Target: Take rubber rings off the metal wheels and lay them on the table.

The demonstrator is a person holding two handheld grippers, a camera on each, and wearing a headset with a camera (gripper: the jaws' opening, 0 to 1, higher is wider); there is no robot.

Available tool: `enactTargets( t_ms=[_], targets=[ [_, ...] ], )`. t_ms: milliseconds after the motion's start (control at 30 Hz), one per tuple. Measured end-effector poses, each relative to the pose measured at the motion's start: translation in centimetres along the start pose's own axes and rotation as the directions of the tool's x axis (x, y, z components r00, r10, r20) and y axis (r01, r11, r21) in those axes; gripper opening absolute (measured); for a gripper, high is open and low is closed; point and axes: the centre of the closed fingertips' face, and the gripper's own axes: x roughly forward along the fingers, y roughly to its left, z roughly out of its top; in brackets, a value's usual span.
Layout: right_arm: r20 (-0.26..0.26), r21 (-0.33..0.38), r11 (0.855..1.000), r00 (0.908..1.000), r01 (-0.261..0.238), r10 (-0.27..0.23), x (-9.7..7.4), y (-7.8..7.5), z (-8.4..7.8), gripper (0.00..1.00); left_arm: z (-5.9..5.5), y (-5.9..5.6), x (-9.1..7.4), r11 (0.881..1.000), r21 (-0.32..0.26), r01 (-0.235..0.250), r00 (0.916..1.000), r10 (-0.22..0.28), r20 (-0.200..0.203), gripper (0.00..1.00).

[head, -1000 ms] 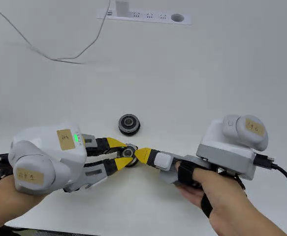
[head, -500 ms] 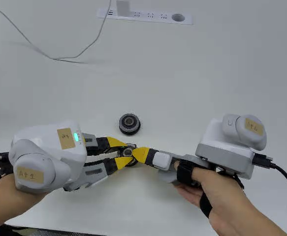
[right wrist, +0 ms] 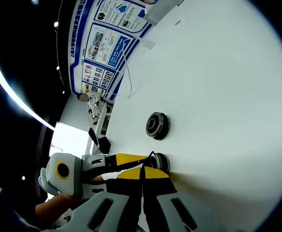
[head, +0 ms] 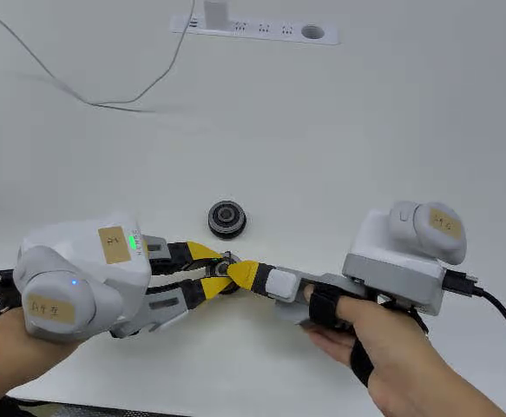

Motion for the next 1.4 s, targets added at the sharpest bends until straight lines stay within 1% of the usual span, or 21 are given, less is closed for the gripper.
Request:
enactTargets(
  t_ms=[433, 600, 867, 1067, 1100, 1133, 1200, 1400],
  targets=[
    [-0.005, -0.009, 1.000, 0.9998, -0.018, 0.018, -0.29, 0.55, -0.26, 0.00, 0.04, -0.02, -0.03, 1.000, -0.005, -0.008, 0.9999, 0.008, 0.007, 0.13],
    [0.002, -0.006, 1.000, 0.9998, -0.020, 0.020, -0.34, 0.59, -0.28, 0.00, 0.05, -0.04, -0.04, 1.000, 0.002, -0.012, 0.9999, 0.012, 0.003, 0.13],
    [0.015, -0.009, 1.000, 0.9999, -0.007, 0.008, -0.50, 0.28, -0.02, 0.00, 0.07, -0.03, -0.04, 1.000, 0.008, -0.017, 0.9998, 0.017, -0.001, 0.13],
    [0.024, -0.013, 1.000, 0.9997, 0.006, -0.005, -0.46, 0.03, 0.13, 0.00, 0.04, 0.03, -0.01, 1.000, -0.001, -0.019, 0.9998, 0.019, -0.011, 0.14],
    [0.024, -0.013, 1.000, 0.9997, 0.008, -0.007, -0.45, -0.02, 0.15, 0.00, 0.05, 0.05, 0.00, 1.000, -0.009, -0.017, 0.9998, 0.017, -0.012, 0.14],
    [0.024, -0.014, 1.000, 0.9997, 0.009, -0.008, -0.44, -0.07, 0.18, 0.00, 0.02, 0.08, 0.03, 0.999, -0.038, -0.014, 0.9998, 0.014, -0.013, 0.14],
    [0.025, -0.016, 1.000, 0.9996, 0.011, -0.010, -0.42, -0.13, 0.21, 0.00, 0.03, 0.06, 0.04, 1.000, -0.027, -0.011, 0.9999, 0.010, -0.014, 0.14],
    [0.029, -0.023, 1.000, 0.9993, 0.022, -0.021, -0.43, -0.35, 0.30, 0.01, 0.08, 0.11, 0.14, 1.000, -0.027, -0.001, 0.9996, 0.000, -0.030, 0.14]
  ],
)
